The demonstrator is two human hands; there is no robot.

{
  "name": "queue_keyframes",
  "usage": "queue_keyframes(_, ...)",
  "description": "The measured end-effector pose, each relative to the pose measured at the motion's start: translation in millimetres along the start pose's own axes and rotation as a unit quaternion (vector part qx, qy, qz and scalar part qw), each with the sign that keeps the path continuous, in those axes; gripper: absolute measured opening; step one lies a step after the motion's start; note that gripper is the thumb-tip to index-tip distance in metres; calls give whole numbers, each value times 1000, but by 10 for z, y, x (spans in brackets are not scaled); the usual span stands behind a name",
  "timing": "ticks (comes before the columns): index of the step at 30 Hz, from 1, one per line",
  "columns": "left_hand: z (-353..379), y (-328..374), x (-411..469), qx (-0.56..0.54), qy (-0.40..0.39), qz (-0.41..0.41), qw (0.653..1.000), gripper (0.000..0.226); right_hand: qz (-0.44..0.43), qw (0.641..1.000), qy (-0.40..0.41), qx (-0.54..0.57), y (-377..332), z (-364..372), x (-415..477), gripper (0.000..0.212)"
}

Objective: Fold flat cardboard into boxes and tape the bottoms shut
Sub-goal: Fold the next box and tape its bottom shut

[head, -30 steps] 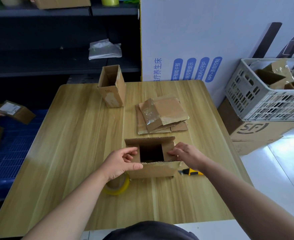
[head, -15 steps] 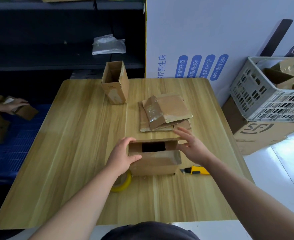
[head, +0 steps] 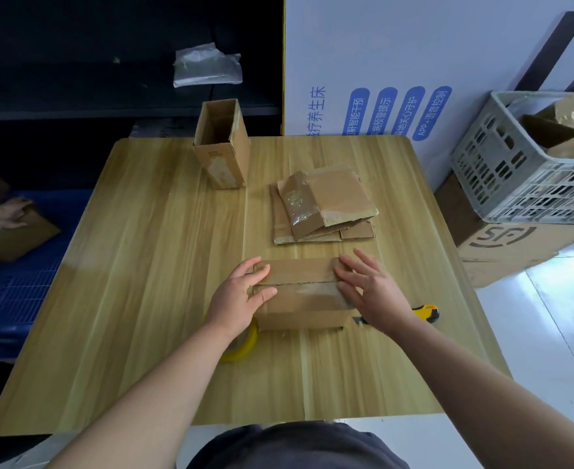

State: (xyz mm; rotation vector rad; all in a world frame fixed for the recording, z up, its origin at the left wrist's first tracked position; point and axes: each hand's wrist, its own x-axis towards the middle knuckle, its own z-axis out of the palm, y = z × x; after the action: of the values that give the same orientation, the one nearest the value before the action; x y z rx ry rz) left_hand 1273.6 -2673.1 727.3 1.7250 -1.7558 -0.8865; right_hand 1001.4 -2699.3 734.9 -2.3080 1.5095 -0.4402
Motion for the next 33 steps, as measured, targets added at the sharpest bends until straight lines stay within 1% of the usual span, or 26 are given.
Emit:
queue_keyframes(2,18,-7,-5,-6,-1,1,1000,50,-44,999,26,-20,-159,18,110,26)
queue_keyframes(3,34,-3,-4,-3,0,4,1000,50,-53,998,4,-18,-271,51,162,32)
queue_keyframes(5,46,14,2,7,-3,10,1000,49,-51,995,-74,-33,-472,182,198,51)
queue_keyframes(8,6,-22,-21,-23,-13,-5,1000,48,-51,986,-122,-106,-513,302,184,72)
queue_keyframes(10,-49,-136,-94,-55,22,-72,996,49,-46,985,-135,-102,-489,290,192,75)
queue_keyframes(11,-69,-229,-139,-54,36,-112,992,49,-47,985,-134,-98,-477,281,203,74)
queue_keyframes(12,-79,-333,-187,-27,31,-144,989,52,-47,985,-133,-96,-470,282,211,73)
queue_keyframes(13,-79,-448,-244,20,1,-170,985,59,-46,985,-135,-98,-469,290,214,73)
queue_keyframes(14,-65,-556,-302,69,-45,-189,978,71,-44,984,-137,-100,-475,294,217,74)
queue_keyframes(16,-9,-716,-390,146,-128,-208,959,100,-41,984,-142,-96,-482,296,219,75)
queue_keyframes(17,26,-756,-423,182,-152,-204,950,111,-39,985,-142,-94,-481,292,220,75)
queue_keyframes(19,121,-815,-455,252,-168,-182,935,119,-38,985,-139,-89,-473,292,220,74)
queue_keyframes(21,176,-832,-444,282,-159,-178,929,118,-37,986,-136,-86,-468,305,219,73)
queue_keyframes(23,183,-854,-397,271,-146,-192,932,118,-35,987,-136,-81,-465,311,223,73)
queue_keyframes(26,101,-880,-402,247,-128,-189,942,123,-34,988,-135,-73,-458,313,227,72)
queue_keyframes(29,-82,-864,-490,145,-53,-205,966,129,-26,989,-130,-64,-445,315,225,58)
queue_keyframes(31,-228,-790,-517,68,8,-179,981,130,-20,990,-128,-57,-439,315,230,53)
queue_keyframes(33,-360,-648,-514,16,55,-138,989,130,-14,990,-130,-50,-449,307,240,53)
